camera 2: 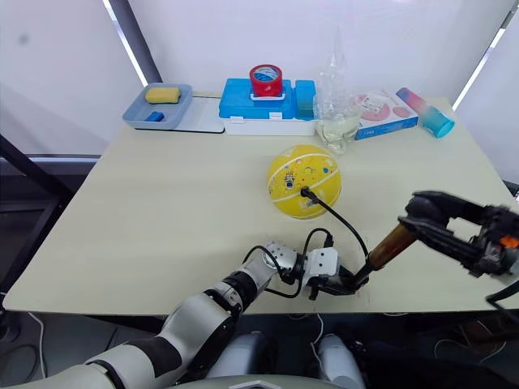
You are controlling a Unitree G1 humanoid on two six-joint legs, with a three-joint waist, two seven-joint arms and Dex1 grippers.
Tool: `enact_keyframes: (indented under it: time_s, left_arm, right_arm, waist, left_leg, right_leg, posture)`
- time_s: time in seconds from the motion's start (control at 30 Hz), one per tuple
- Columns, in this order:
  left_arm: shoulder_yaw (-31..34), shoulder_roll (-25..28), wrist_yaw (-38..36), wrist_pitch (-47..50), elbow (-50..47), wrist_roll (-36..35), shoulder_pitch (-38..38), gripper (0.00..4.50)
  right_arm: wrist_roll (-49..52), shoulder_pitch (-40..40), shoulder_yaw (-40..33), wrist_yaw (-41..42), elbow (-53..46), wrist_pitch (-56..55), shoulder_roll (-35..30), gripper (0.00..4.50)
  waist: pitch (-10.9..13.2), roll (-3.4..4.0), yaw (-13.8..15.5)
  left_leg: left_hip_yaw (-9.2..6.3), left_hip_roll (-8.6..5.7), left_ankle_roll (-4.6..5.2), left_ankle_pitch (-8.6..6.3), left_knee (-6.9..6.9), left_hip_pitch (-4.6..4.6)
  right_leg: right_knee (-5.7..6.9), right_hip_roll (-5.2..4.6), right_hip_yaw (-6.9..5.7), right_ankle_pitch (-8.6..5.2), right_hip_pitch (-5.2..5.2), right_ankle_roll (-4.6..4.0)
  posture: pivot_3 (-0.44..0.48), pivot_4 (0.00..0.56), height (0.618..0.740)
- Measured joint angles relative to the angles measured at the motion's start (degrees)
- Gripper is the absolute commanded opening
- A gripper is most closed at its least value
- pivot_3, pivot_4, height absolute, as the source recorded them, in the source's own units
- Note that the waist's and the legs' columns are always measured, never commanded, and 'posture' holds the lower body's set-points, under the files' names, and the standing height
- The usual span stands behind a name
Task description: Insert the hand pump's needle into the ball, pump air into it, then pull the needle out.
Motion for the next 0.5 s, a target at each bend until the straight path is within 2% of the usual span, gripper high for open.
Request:
enact_keyframes:
  time_s: [0.07,0.13,0.3,0.5]
  left_arm:
    - [0.01,0.01,0.08,0.01,0.0,0.01,0.0,1.11]
    - [-0.07,0.0,0.21,0.11,0.02,0.26,0.0,1.11]
    - [-0.28,0.09,0.23,0.17,0.09,0.36,0.0,1.11]
    - [-0.32,0.14,-0.01,0.08,0.04,0.3,0.0,1.11]
  right_arm:
    - [-3.67,0.48,3.36,0.68,0.58,-2.51,1.06,2.02]
    - [-11.18,2.15,10.07,2.41,2.43,-8.01,3.59,2.02]
    - [-20.13,2.23,19.34,2.76,6.59,-15.51,9.06,2.02]
    - [-19.54,2.08,18.73,2.92,6.25,-16.17,9.82,2.02]
  waist:
    - [-0.07,0.15,0.0]
    - [-0.08,0.12,0.02]
    - [-0.1,0.18,-0.01]
    - [-0.03,0.29,0.07]
  left_leg:
    - [0.0,0.03,-0.07,0.04,-0.01,0.03]
    - [-0.04,0.21,-0.22,0.14,-0.01,0.08]
    - [-0.27,0.3,-0.3,0.18,-0.01,0.22]
    - [-0.94,0.35,-0.59,0.36,-0.02,0.05]
  right_leg:
    - [0.12,-0.08,-0.17,-0.05,0.03,-0.08]
    - [0.14,-0.1,-0.52,-0.13,0.22,-0.23]
    - [0.14,-0.08,-0.96,-0.22,0.53,-0.37]
    - [0.26,-0.18,-1.73,-0.35,0.58,-0.65]
  posture:
    - [0.0,0.15,0.737]
    - [0.0,0.15,0.737]
    - [0.0,0.15,0.737]
    - [0.0,0.15,0.737]
